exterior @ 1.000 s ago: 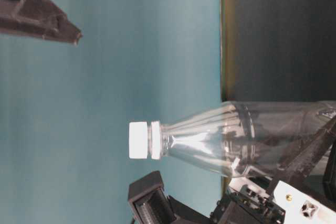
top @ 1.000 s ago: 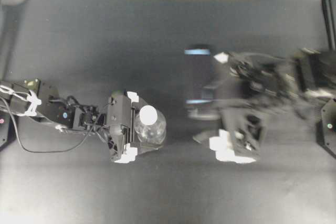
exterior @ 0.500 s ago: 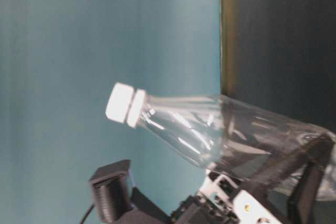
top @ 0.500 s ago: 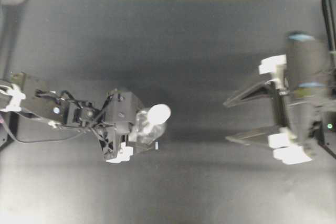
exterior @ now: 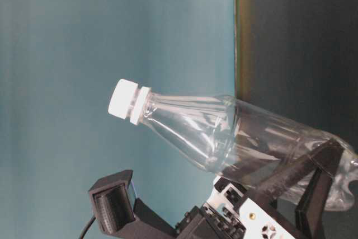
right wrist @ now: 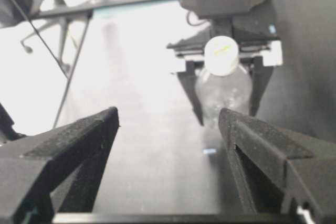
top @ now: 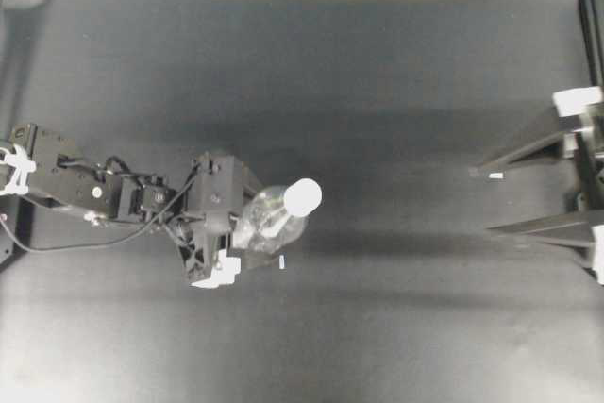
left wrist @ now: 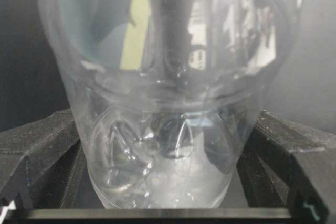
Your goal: Open the bottle cap by holding the bottle with the left arm and twisting the cap with the right arm.
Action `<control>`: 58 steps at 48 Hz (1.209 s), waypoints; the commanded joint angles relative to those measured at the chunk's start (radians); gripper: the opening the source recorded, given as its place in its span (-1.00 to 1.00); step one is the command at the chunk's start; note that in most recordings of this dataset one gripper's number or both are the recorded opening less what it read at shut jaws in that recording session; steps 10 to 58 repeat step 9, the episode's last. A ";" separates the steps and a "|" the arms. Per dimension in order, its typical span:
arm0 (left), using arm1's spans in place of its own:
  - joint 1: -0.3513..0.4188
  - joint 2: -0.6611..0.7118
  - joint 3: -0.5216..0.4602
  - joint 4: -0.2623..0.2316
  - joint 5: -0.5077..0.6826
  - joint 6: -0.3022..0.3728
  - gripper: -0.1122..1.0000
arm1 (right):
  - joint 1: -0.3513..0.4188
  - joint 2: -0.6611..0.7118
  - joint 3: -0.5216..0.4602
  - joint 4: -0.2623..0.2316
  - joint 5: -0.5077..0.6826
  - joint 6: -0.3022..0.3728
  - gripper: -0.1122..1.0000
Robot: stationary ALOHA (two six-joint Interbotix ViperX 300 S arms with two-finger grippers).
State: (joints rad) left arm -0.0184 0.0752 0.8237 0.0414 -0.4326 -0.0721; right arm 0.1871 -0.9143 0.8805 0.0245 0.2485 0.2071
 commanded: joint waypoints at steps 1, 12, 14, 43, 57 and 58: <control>-0.002 -0.020 -0.015 0.003 -0.005 0.002 0.99 | -0.002 -0.040 0.014 0.002 -0.008 0.005 0.54; 0.000 -0.020 -0.015 0.003 -0.011 0.002 0.99 | -0.002 -0.091 0.072 0.002 -0.012 0.006 0.54; 0.000 -0.020 -0.015 0.003 -0.011 0.002 0.99 | -0.002 -0.091 0.072 0.002 -0.012 0.006 0.54; 0.000 -0.020 -0.015 0.003 -0.011 0.002 0.99 | -0.002 -0.091 0.072 0.002 -0.012 0.006 0.54; 0.000 -0.020 -0.015 0.003 -0.011 0.002 0.99 | -0.002 -0.091 0.072 0.002 -0.012 0.006 0.54; 0.000 -0.020 -0.015 0.003 -0.011 0.002 0.99 | -0.002 -0.091 0.072 0.002 -0.012 0.006 0.54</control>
